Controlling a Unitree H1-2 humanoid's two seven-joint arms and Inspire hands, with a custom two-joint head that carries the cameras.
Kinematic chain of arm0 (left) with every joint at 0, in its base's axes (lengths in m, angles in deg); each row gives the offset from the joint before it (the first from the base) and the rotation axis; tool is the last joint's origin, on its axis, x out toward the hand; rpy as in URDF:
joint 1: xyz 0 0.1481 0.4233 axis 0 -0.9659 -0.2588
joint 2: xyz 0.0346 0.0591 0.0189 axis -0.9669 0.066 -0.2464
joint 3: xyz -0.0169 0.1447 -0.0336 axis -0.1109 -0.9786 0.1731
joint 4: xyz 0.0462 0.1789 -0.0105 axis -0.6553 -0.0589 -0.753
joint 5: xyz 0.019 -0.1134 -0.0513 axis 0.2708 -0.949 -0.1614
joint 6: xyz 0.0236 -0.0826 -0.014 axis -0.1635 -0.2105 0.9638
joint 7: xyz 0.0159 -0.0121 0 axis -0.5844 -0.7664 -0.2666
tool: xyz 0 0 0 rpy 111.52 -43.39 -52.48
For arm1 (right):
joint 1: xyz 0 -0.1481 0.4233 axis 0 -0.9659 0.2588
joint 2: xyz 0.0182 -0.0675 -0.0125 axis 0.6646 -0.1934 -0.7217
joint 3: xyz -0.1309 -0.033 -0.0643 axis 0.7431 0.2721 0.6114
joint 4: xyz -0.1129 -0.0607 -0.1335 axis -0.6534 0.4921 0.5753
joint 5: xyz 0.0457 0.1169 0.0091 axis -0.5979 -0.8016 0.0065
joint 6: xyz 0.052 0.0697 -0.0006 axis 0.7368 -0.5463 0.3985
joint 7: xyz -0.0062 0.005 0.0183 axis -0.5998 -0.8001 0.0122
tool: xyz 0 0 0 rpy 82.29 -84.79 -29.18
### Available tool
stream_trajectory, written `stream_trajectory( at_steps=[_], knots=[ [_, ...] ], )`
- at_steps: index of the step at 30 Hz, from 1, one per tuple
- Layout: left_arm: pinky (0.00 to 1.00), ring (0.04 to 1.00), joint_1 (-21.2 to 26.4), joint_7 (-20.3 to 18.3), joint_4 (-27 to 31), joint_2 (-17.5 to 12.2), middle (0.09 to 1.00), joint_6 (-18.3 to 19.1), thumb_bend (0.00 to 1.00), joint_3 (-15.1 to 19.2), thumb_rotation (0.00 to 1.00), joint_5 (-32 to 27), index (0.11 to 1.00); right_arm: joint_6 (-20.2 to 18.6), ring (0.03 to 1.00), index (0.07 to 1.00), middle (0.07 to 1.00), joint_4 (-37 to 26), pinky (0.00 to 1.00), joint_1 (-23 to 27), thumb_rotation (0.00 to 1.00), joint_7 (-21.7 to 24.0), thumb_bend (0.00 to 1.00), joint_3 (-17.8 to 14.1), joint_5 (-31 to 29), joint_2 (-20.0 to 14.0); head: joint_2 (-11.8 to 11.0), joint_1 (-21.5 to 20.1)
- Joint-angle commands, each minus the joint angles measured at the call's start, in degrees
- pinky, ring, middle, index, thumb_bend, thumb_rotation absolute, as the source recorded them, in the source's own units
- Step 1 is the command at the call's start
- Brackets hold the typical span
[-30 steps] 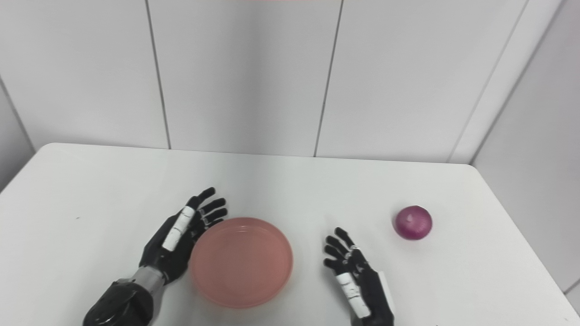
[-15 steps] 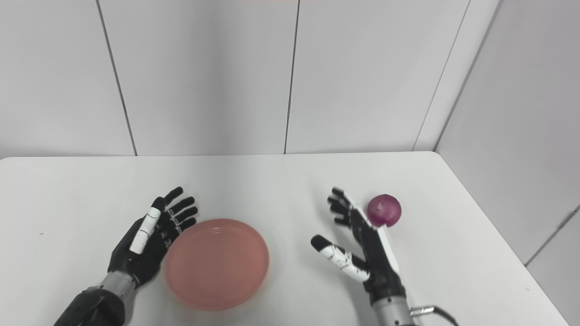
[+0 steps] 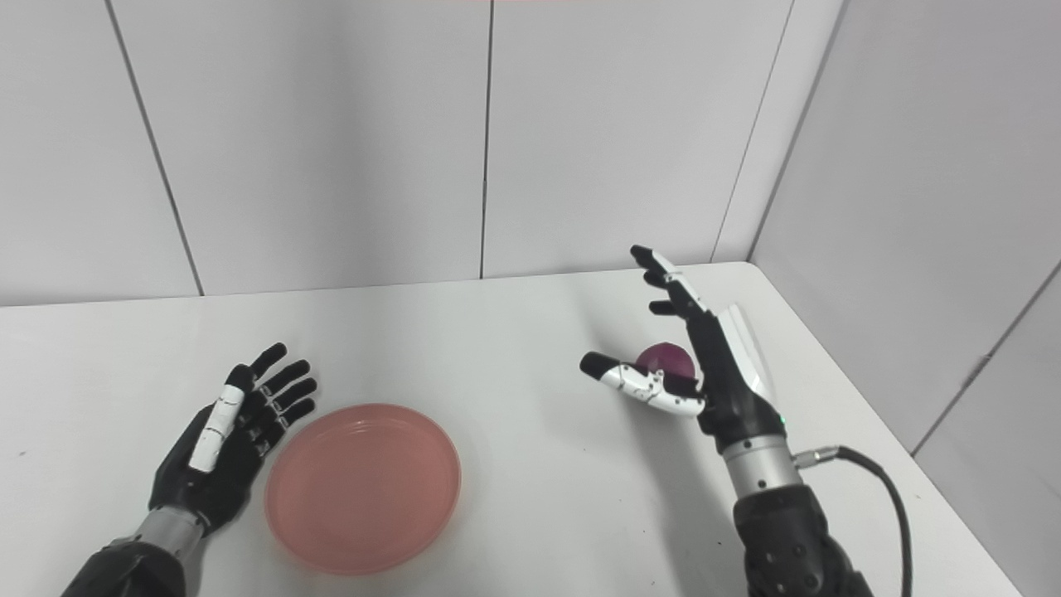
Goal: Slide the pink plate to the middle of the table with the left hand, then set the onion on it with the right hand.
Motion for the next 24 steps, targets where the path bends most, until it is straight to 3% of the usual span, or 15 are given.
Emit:
stream_trajectory(
  at_steps=[1, 5, 13, 19, 24],
  knots=[
    [0.89, 0.856, -2.5, 1.2, -4.0, -0.9, 0.851, 2.6, 0.82, 0.1, 0.65, 1.3, 0.889, 1.1, 0.882, 0.905, 0.912, -0.6, 0.77, 2.8, 0.62, 0.1, 1.00, 0.0, 3.6, -3.0, -0.1, 0.0],
    [0.89, 0.852, -2.3, 0.9, -5.0, -0.9, 0.847, 1.6, 0.82, 0.1, 0.64, 1.1, 0.883, -0.5, 0.864, 0.875, 0.884, 0.7, 0.75, 6.4, 0.59, 4.0, 1.00, 2.0, 10.6, -8.4, -0.3, -0.4],
    [0.90, 0.860, -2.1, 0.5, -5.8, -0.9, 0.847, 1.0, 0.81, 0.2, 0.64, 0.9, 0.884, -3.9, 0.818, 0.818, 0.835, 5.0, 0.68, 13.2, 0.42, 15.9, 1.00, 5.7, 15.8, -16.2, -0.4, -0.7],
    [0.88, 0.848, -2.3, 0.8, -5.9, -0.8, 0.837, 0.6, 0.82, 0.1, 0.64, 1.3, 0.876, -2.7, 0.783, 0.809, 0.812, 11.6, 0.62, 17.4, 0.32, 19.5, 1.00, 8.7, 17.1, -18.8, -0.5, -0.5],
    [0.88, 0.845, -2.4, 0.7, -5.8, -0.9, 0.832, 0.4, 0.81, 0.0, 0.64, 1.4, 0.873, -4.6, 0.805, 0.827, 0.835, 15.1, 0.61, 21.1, 0.32, 25.4, 1.00, 12.7, 20.9, -20.4, -0.6, -0.4]
  ],
)
